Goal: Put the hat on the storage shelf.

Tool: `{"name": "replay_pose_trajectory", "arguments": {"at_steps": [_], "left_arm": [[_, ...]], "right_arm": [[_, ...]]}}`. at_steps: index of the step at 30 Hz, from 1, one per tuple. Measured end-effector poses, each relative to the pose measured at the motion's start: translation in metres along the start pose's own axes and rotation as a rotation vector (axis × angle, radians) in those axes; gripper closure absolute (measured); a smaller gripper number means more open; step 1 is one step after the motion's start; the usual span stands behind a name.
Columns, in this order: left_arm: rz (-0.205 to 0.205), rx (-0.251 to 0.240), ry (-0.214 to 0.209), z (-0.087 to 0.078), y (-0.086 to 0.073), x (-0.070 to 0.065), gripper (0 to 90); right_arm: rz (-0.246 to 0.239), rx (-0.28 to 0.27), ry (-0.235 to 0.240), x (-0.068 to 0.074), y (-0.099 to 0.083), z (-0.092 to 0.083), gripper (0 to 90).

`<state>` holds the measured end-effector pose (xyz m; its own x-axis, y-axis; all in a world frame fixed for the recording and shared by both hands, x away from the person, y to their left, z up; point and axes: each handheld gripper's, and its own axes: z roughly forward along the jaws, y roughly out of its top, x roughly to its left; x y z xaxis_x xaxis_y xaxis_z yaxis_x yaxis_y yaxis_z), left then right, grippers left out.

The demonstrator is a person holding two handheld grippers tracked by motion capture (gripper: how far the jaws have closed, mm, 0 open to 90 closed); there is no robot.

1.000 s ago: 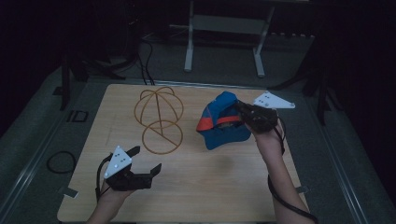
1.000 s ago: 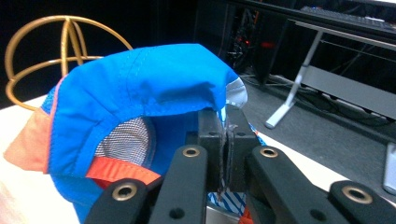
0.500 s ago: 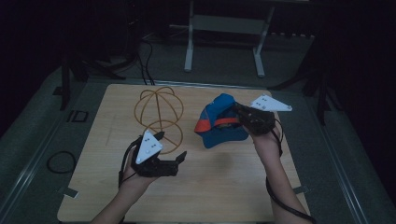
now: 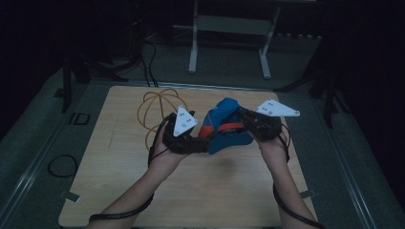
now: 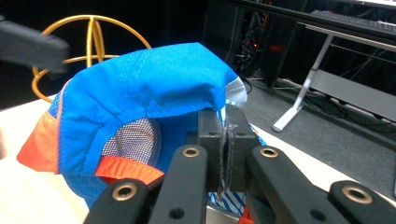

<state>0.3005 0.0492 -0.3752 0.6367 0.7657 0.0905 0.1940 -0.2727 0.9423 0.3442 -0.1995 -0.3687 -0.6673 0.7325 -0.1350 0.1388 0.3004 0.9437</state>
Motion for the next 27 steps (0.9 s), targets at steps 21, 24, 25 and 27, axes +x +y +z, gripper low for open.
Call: {"name": "replay_pose_trajectory", "arguments": {"at_steps": [21,24,25,27], "left_arm": [[0.019,0.102,-0.066,0.041,0.020,-0.003,48.5],[0.003,0.118,-0.093,0.045,0.018,-0.003,55.8],[0.004,0.120,-0.086,0.046,0.017,-0.004,59.7],[0.013,0.131,-0.088,0.048,0.016,-0.004,66.3]], "right_arm": [[-0.035,-0.005,0.027,0.012,0.000,-0.007,87.6],[-0.033,-0.009,0.030,0.014,-0.001,-0.009,87.7],[-0.037,-0.006,0.028,0.015,-0.001,-0.008,87.8],[-0.030,-0.002,0.032,0.015,-0.003,-0.008,87.9]]}}
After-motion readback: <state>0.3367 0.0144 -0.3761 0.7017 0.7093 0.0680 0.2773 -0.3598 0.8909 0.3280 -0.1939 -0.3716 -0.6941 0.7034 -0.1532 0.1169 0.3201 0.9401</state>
